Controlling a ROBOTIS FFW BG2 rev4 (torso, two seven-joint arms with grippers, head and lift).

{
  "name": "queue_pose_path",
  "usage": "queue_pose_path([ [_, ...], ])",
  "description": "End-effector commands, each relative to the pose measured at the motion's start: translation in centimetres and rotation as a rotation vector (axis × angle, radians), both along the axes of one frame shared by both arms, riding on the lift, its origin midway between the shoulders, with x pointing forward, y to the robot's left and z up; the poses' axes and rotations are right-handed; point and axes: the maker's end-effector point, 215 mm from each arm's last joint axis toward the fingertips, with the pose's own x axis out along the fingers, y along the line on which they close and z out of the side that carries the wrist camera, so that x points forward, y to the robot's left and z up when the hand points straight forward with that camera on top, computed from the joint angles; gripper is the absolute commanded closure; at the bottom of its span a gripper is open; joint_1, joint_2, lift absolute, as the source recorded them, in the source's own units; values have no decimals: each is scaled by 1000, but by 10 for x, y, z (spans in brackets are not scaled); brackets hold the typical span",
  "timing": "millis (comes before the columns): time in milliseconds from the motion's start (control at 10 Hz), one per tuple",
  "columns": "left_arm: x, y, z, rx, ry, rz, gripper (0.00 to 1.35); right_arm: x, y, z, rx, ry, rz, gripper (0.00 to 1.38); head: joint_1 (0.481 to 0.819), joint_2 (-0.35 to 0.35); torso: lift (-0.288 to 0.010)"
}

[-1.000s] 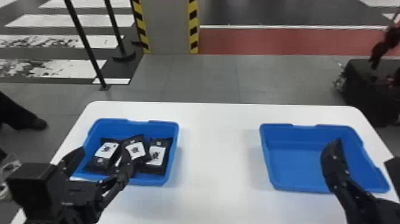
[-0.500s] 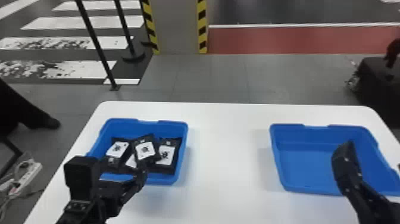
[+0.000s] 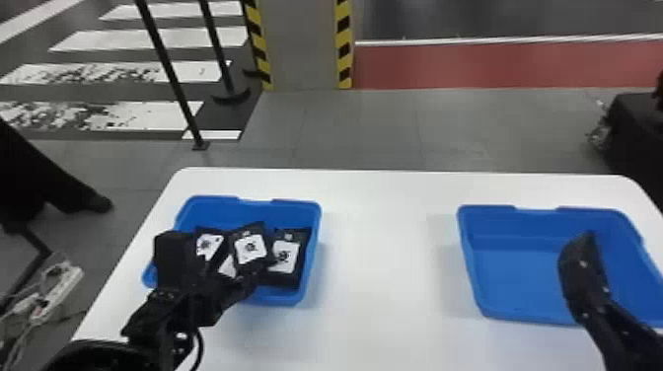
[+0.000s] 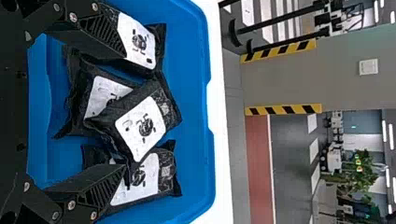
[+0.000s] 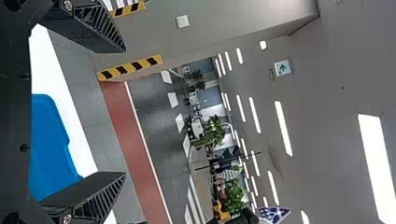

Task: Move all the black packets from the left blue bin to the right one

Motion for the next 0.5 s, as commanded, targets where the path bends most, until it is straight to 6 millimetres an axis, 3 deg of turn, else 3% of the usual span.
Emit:
queue_pose_path([
  [0,11,4,-14,-7,35,-13,199,0,1,-3,3,5,1,71,695,126,-110],
  [200,23,-1,-27,-42,58,-47,208,0,2,-6,2,13,8,71,695,125,-110],
  [300,31,-2,-24,-47,47,-59,246,1,3,-5,0,10,9,71,695,124,-110],
  [400,38,-3,-21,-53,41,-73,367,1,3,-6,0,12,11,73,695,121,-110],
])
